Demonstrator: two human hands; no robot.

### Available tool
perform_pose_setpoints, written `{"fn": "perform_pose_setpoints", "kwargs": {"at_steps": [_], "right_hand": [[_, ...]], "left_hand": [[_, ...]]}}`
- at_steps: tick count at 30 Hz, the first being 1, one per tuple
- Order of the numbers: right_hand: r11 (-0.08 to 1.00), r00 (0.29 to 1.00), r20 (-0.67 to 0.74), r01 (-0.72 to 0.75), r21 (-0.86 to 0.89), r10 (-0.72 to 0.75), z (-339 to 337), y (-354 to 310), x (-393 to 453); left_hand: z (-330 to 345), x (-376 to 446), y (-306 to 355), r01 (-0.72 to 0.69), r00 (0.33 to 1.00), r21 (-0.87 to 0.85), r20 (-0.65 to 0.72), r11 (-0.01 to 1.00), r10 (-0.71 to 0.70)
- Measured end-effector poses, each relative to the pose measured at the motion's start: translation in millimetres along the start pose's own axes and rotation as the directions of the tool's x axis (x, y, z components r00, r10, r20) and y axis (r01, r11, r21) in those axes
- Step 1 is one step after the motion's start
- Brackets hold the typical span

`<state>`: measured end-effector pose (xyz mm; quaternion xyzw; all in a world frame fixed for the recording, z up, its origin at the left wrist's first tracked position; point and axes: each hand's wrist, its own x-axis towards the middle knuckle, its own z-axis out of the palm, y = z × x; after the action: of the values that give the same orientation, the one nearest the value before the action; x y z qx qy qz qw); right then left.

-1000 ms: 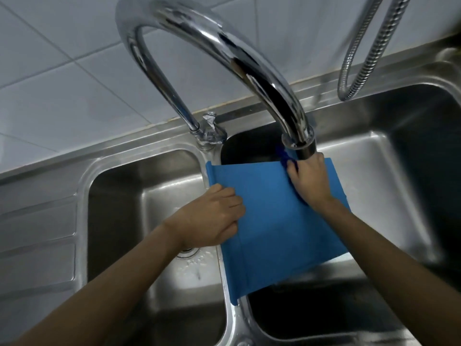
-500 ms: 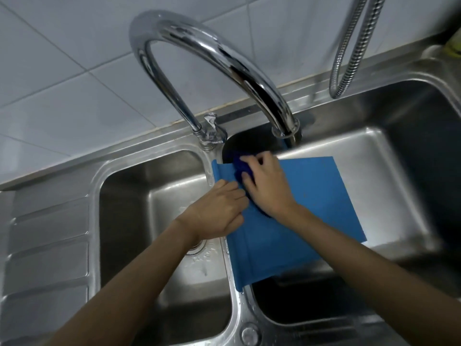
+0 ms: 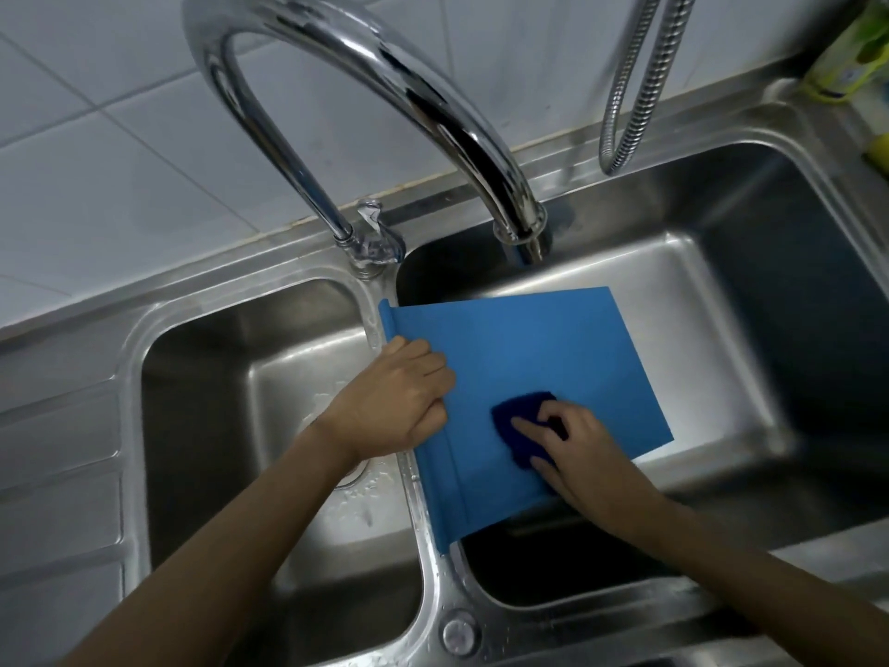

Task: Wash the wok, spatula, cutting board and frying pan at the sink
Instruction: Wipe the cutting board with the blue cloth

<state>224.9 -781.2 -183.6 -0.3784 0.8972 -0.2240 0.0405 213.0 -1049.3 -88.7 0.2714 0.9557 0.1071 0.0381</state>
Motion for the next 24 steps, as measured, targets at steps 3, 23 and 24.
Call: {"fn": "perform_pose_setpoints", "kwargs": {"at_steps": [3,23,24], "right_hand": [[0.941,0.941,-0.042,-0.337,-0.004,0.337,7,39,15],[0.963,0.973,-0.104,-0.18,0.199,0.204,3,-19,20],[0.939,0.947,-0.105,-0.28,0.197,0.305,6,-5,21]], "left_hand": [[-3,-1,0,-0.015,0.999,0.031,0.033,0.999,0.014],[-34,-32,-12,-0.293,0.945,0.125,0.189,0.948,0.267],[-33,-32,-14,-0.321,0.936,0.131,0.196,0.938,0.293]]}}
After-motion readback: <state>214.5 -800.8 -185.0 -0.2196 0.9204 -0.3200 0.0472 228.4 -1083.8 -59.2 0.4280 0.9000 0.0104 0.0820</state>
